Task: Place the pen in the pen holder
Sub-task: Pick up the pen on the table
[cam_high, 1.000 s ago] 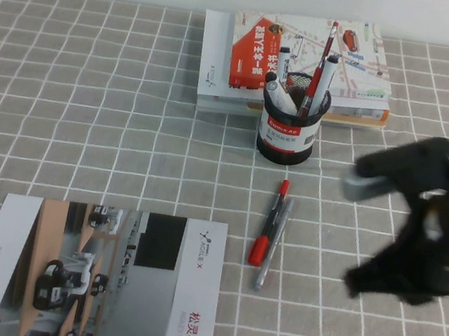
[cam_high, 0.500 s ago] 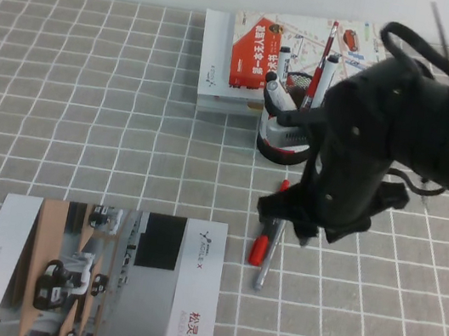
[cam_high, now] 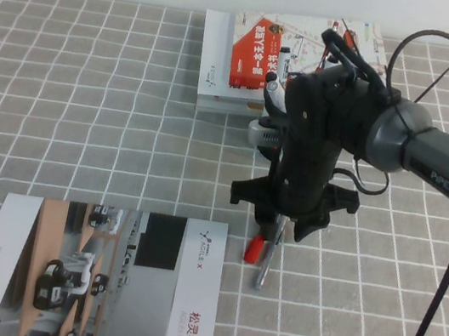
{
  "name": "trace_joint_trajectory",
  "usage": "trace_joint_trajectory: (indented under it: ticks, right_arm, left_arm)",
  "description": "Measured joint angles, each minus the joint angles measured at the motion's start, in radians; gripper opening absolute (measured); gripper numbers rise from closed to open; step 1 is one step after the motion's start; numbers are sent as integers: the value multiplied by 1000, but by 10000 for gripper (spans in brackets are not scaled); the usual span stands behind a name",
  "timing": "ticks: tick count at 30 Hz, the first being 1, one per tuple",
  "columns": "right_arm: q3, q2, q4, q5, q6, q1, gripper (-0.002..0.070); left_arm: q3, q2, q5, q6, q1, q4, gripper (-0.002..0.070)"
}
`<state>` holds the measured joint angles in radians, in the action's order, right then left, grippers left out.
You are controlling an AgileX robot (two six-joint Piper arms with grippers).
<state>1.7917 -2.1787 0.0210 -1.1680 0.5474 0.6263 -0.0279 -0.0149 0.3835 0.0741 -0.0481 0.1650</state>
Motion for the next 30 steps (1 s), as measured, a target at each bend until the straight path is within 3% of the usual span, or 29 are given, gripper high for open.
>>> trace_joint_trajectory:
  ticks: [6, 14, 24, 30]
  right_arm:
    - [23, -14, -13, -6, 4, -4, 273]
    - [25, -31, -21, -14, 9, -4, 43]
    - [25, -37, -15, -20, 9, -4, 90]
    - [27, -45, -15, -30, 9, -4, 80]
  left_arm:
    - [0, 0, 0, 0, 0, 0, -3]
    - [0, 0, 0, 0, 0, 0, -3]
    - [0, 0, 0, 0, 0, 0, -3]
    - [0, 0, 0, 0, 0, 0, -3]
